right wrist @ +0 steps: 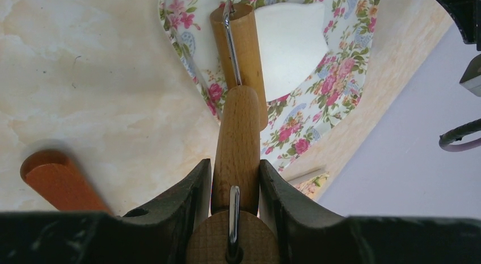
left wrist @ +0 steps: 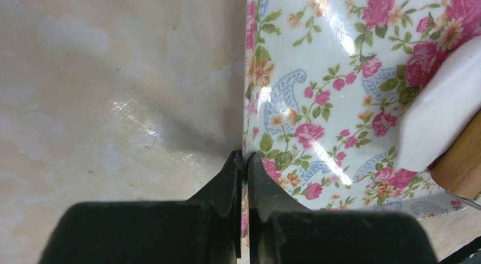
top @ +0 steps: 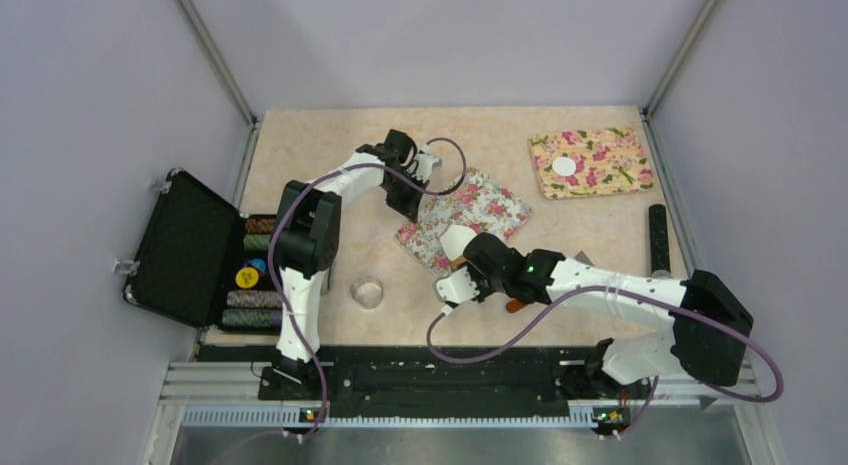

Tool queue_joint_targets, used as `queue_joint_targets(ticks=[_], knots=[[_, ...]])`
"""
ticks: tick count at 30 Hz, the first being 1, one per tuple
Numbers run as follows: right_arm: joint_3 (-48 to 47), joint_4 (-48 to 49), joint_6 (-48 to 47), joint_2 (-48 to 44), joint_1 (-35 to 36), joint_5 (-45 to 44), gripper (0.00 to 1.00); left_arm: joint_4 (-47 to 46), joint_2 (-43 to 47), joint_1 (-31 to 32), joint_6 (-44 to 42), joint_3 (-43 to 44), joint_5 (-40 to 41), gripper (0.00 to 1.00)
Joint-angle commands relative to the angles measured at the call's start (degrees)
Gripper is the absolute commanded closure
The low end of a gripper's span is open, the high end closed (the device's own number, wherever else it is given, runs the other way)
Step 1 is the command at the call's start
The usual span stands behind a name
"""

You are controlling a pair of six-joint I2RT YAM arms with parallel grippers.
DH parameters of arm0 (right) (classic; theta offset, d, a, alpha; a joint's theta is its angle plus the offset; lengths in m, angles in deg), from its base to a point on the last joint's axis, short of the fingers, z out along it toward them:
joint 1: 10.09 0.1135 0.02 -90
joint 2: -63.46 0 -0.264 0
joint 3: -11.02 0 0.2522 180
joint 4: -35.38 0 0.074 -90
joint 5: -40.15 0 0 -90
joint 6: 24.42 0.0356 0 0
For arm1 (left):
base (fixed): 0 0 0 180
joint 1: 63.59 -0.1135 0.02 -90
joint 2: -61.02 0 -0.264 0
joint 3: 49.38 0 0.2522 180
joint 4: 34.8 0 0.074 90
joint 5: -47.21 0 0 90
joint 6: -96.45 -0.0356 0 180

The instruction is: Roll out the dumpling wrappers from the dough

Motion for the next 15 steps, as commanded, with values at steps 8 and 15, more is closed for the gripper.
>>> queue_joint_targets(ticks=[8,15], knots=[[1.09,-3.96,2.16,9.39,0.60,3.99,1.00,0.19,-1.87,-0.35,-1.06,0.30,3.00,1.00],[-0.42,-2.94,1.44,13.13,-0.72,5.19,1.00,0.21,-1.83,-0.40,-1.11,0.30,2.90,1.00]])
